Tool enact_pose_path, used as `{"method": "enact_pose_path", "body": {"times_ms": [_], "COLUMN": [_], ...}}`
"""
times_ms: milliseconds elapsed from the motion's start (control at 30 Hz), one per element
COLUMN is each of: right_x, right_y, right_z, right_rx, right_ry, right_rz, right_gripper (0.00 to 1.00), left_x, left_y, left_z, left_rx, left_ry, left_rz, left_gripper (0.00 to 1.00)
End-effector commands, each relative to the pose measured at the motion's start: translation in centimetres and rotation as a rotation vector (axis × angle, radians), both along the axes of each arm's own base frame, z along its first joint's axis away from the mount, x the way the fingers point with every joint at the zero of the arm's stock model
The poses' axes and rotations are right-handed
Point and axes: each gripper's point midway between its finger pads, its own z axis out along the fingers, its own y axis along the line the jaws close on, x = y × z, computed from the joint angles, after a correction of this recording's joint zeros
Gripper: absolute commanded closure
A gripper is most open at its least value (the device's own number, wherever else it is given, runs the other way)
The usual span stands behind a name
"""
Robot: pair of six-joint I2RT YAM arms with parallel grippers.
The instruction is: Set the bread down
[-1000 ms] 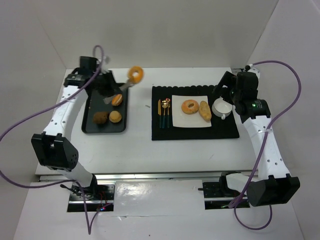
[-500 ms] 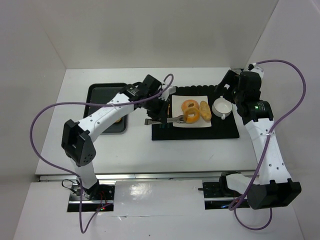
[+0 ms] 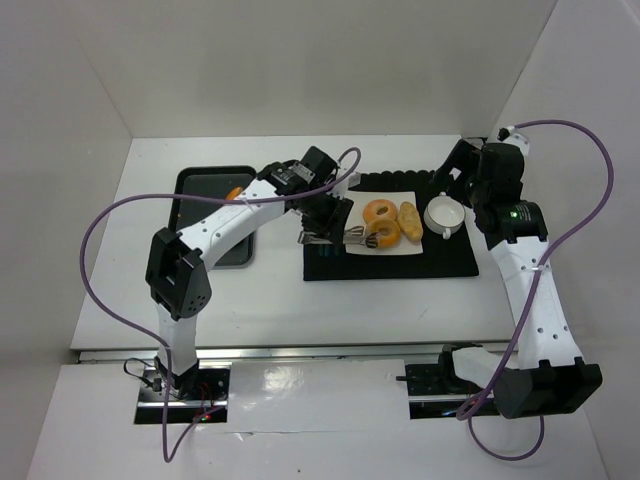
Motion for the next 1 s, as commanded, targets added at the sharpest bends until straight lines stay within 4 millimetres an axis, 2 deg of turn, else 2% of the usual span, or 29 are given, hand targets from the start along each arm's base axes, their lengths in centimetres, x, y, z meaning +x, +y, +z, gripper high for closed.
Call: {"method": "enact_pose_path", "body": {"times_ms": [0,100,167,233,300,367,400,433,467,533,600,633,700,733,833,967], "right_x": [-0.3,-0.1,0.0,0.0,0.0,0.1,0.1,0.1,0.1,0.1,0.3,0.3,0.3,0.3,0.3,0.2], "right_y": [-0.3,-0.3,-0.1,-0.1,-0.1,-0.1,-0.1,-0.1,0.0,0.3,0.5,0.5,0.5,0.5,0.5,0.5], "right_z": [1.1,0.8,0.6,0.6,0.6,0.4,0.4,0.4,0.4,-0.3,0.0,0.0,0.0,0.0,-0.5,-1.0], "right_rx": [-0.015,-0.015,-0.01,-0.01,-0.01,-0.01,-0.01,-0.01,-0.005,0.001,0.014,0.014,0.014,0.014,0.014,0.013], "right_ry": [-0.027,-0.018,-0.018,-0.018,-0.018,-0.017,-0.017,-0.017,-0.017,-0.007,-0.019,-0.019,-0.019,-0.019,-0.008,0.003], "right_rz": [-0.003,-0.003,0.007,0.007,0.007,0.007,0.007,0.007,0.017,0.029,0.034,0.035,0.035,0.035,0.035,0.034], "right_gripper": [0.0,0.0,0.0,0.0,0.0,0.0,0.0,0.0,0.0,0.0,0.0,0.0,0.0,0.0,0.0,0.0], "left_x": [0.6,0.5,0.5,0.3,1.0,1.8,1.5,2.4,2.6,2.5,3.1,2.5,2.9,2.6,2.3,1.7], "left_y": [0.4,1.1,1.7,3.2,5.4,8.2,9.4,10.7,11.5,13.3,13.0,13.6,13.3,14.2,14.7,15.0], "left_z": [2.7,4.0,4.7,5.1,6.3,5.6,5.5,5.5,5.5,4.7,4.2,2.6,1.3,0.0,-1.9,-4.2], "left_rx": [-0.005,0.01,0.027,0.076,0.106,0.17,0.201,0.25,0.262,0.29,0.23,0.246,0.217,0.246,0.251,0.26], "left_ry": [-0.07,-0.097,-0.117,-0.134,-0.173,-0.181,-0.194,-0.251,-0.266,-0.284,-0.299,-0.285,-0.273,-0.254,-0.225,-0.194], "left_rz": [-0.012,0.006,0.012,0.042,0.101,0.196,0.232,0.298,0.364,0.47,0.555,0.584,0.64,0.672,0.754,0.784], "left_gripper": [0.4,0.38,0.42,0.49,0.51,0.56,0.58,0.6,0.6,0.58,0.54,0.54,0.51,0.51,0.46,0.31]}}
